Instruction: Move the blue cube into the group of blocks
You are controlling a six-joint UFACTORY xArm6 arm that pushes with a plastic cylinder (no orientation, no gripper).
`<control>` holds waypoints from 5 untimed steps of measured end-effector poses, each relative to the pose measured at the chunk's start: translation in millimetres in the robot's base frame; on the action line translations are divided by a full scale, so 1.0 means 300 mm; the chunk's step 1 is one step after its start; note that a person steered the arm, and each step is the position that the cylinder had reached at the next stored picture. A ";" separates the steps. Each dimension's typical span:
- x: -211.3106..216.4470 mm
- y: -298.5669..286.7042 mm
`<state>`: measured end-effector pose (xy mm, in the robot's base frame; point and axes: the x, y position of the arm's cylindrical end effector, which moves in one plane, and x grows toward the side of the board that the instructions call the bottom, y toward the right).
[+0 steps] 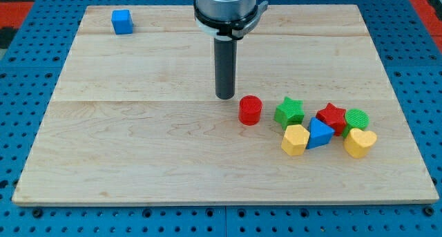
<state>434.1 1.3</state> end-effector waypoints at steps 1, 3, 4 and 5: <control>0.052 0.053; 0.079 0.301; 0.020 0.093; -0.067 -0.155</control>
<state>413.9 -45.2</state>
